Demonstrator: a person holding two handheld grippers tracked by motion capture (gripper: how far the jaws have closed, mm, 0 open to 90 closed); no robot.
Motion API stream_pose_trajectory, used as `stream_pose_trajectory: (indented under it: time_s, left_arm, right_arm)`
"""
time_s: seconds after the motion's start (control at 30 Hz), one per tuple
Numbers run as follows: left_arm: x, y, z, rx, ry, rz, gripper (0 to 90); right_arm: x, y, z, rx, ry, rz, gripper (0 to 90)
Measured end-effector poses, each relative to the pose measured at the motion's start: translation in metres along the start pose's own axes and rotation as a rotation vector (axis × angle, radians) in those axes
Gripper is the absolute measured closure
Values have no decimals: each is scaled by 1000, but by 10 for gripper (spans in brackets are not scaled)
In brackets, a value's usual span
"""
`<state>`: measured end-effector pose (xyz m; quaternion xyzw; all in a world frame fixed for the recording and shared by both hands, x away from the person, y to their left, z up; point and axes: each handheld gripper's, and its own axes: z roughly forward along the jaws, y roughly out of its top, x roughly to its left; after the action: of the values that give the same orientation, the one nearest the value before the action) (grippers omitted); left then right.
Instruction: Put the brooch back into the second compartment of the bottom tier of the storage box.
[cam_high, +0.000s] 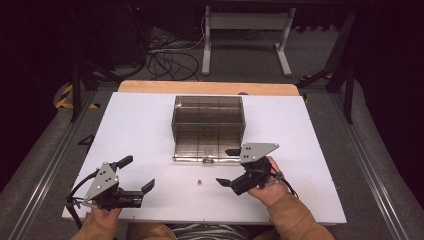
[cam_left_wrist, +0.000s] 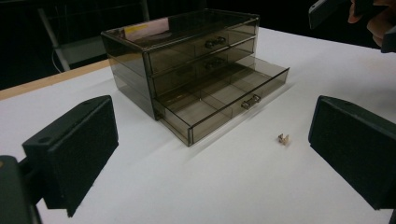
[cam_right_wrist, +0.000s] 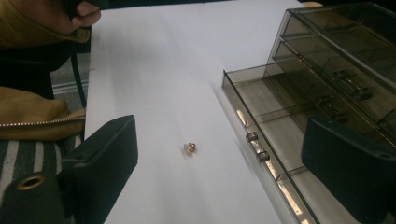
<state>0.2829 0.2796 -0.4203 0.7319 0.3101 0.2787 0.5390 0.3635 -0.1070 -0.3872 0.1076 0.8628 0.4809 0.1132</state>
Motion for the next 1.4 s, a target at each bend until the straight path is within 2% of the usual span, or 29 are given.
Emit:
stream_pose_trajectory:
  time_s: [0.13,0.33,0.4,0.6,0.93,1.4]
  left_arm:
    - [0,0,0,-1,1,-2,24]
    - [0,0,0,2,0,0,24]
    - [0,0,0,2,-1,-1,24]
    - [0,0,0,0,-1,1,24]
    - [0,0,0,2,-1,0,24]
    - [1,0,0,3,-5,-3,24]
  right_arm:
    - [0,6,5,74,-7,-18,185]
    - [0,13,9,103,4,-32,220]
    - [-1,15,14,136,7,-35,239]
    - [-1,22,24,188,23,-64,265]
    - [0,27,39,251,40,-97,294]
    - [-2,28,63,332,77,-96,351]
